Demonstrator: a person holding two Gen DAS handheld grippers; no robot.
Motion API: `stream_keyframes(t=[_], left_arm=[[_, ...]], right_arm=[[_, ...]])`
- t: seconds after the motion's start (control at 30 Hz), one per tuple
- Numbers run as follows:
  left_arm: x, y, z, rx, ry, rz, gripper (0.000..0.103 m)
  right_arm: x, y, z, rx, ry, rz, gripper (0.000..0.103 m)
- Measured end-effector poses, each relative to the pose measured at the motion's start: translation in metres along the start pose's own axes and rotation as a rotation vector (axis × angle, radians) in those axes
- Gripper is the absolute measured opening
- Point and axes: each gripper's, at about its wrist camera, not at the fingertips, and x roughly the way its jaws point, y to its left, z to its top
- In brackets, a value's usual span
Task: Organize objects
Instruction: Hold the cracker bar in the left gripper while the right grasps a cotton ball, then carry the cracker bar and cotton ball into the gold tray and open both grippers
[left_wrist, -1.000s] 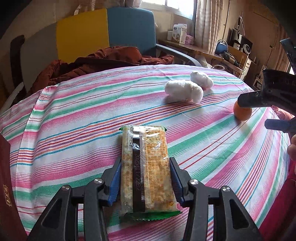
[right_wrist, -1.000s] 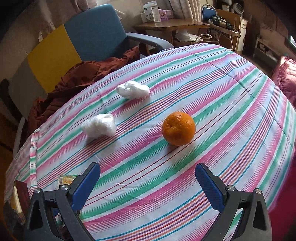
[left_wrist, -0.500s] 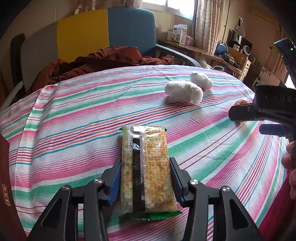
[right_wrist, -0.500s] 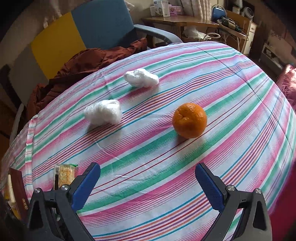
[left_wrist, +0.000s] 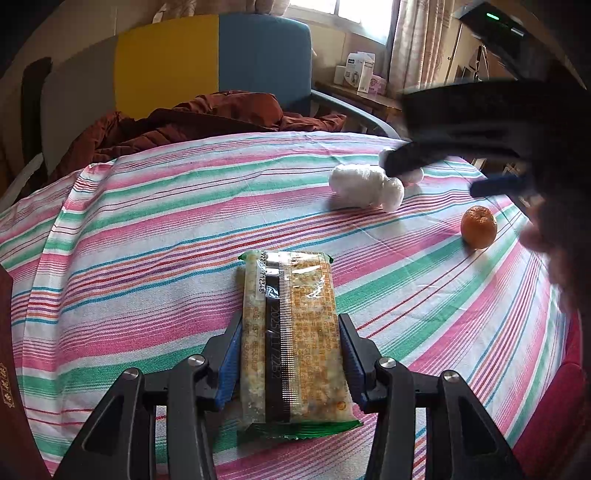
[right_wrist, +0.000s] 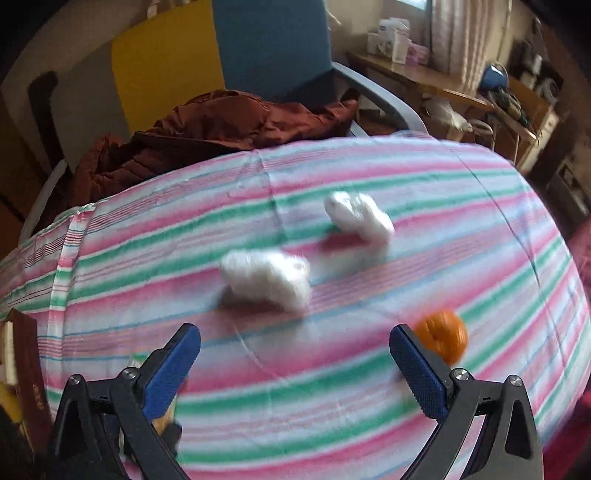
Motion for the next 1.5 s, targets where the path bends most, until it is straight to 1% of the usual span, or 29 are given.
stream_keyframes(t=[0.17, 0.23, 0.3, 0.33, 0.4, 0.43, 0.47, 0.53, 0.63, 0.8, 0.9, 1.0, 1.1, 1.13, 1.2, 1.23, 1.27, 1.4, 1.5], left_arm=[[0.001, 0.0, 0.0, -0.001, 0.0, -0.002, 0.049], [0.001, 0.0, 0.0, -0.002, 0.0, -0.003, 0.049], [0.001, 0.0, 0.0, -0.001, 0.001, -0.002, 0.049], [0.001, 0.0, 0.0, 0.0, 0.001, -0.002, 0.049], [0.001, 0.0, 0.001, 0.0, 0.001, -0.003, 0.049], [0.001, 0.0, 0.001, 0.001, 0.001, -0.002, 0.049], [0.001, 0.0, 0.001, 0.002, 0.0, -0.001, 0.049], [0.001, 0.0, 0.001, 0.004, 0.0, 0.001, 0.049], [0.001, -0.001, 0.001, 0.006, 0.001, 0.003, 0.049], [0.002, -0.002, 0.001, 0.006, 0.0, 0.004, 0.049], [0.003, -0.003, 0.002, 0.01, 0.001, 0.008, 0.049], [0.003, -0.004, 0.002, 0.019, 0.002, 0.02, 0.049], [0.004, -0.005, 0.002, 0.022, 0.002, 0.023, 0.049], [0.005, -0.005, 0.003, 0.024, 0.002, 0.025, 0.049], [0.004, -0.005, 0.002, 0.026, 0.003, 0.025, 0.049], [0.003, -0.004, 0.001, 0.024, 0.003, 0.019, 0.05], [0.003, -0.003, 0.001, 0.019, 0.003, 0.01, 0.05], [0.003, -0.003, 0.002, 0.021, 0.003, 0.012, 0.05], [0.002, -0.002, 0.001, 0.019, 0.003, 0.009, 0.05]], right_arm=[[0.04, 0.018, 0.027, -0.112, 0.029, -0.048, 0.103], [0.058, 0.022, 0.032, -0.146, 0.068, -0.068, 0.101], [0.071, 0.021, 0.031, -0.151, 0.108, -0.06, 0.069], [0.074, 0.019, 0.028, -0.141, 0.115, -0.057, 0.058], [0.069, 0.015, 0.021, -0.118, 0.11, -0.018, 0.048], [0.064, 0.012, 0.016, -0.11, 0.105, -0.004, 0.039], [0.058, 0.01, 0.011, -0.105, 0.098, 0.005, 0.034], [0.045, 0.009, -0.004, -0.104, 0.107, 0.038, 0.034], [0.025, 0.013, -0.029, -0.142, 0.111, 0.055, 0.034], [0.004, 0.009, -0.058, -0.116, 0.128, 0.124, 0.034], [0.003, 0.008, -0.072, -0.117, 0.14, 0.112, 0.034], [0.007, 0.007, -0.072, -0.115, 0.137, 0.092, 0.034], [0.012, 0.003, -0.068, -0.096, 0.143, 0.105, 0.036], [0.014, 0.001, -0.067, -0.089, 0.147, 0.106, 0.039], [0.014, -0.003, -0.065, -0.065, 0.148, 0.129, 0.041], [0.014, -0.005, -0.063, -0.055, 0.147, 0.138, 0.046], [0.014, -0.006, -0.062, -0.05, 0.145, 0.138, 0.047], [0.017, -0.008, -0.061, -0.048, 0.155, 0.14, 0.047], [0.022, -0.003, -0.061, -0.07, 0.162, 0.129, 0.046]])
